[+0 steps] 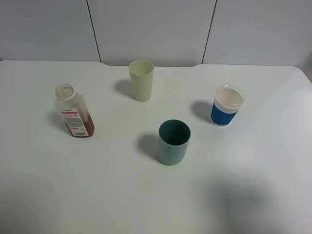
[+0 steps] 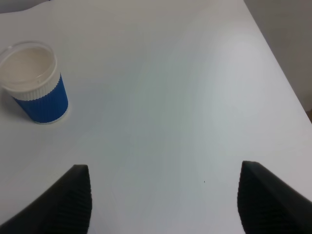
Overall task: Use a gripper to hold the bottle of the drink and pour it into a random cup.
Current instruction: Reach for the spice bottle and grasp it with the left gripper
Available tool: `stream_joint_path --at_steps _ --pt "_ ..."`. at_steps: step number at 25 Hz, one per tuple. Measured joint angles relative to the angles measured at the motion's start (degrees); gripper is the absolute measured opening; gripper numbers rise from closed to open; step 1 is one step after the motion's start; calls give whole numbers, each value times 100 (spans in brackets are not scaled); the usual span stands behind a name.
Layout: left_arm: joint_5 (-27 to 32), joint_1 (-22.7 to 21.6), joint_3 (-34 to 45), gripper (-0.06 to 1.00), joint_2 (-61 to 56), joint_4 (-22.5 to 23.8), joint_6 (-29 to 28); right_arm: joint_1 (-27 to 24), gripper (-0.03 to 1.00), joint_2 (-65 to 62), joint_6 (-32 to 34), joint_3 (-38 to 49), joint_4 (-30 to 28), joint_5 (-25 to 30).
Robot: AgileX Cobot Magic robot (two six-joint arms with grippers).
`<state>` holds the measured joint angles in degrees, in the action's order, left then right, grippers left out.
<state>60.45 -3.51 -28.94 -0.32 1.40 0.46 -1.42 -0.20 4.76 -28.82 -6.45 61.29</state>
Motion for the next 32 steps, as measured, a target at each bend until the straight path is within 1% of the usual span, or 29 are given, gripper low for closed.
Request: stream_joint_path --at_steps 32 --pt "0 0 0 97 0 0 0 0 63 0 0 0 0 0"
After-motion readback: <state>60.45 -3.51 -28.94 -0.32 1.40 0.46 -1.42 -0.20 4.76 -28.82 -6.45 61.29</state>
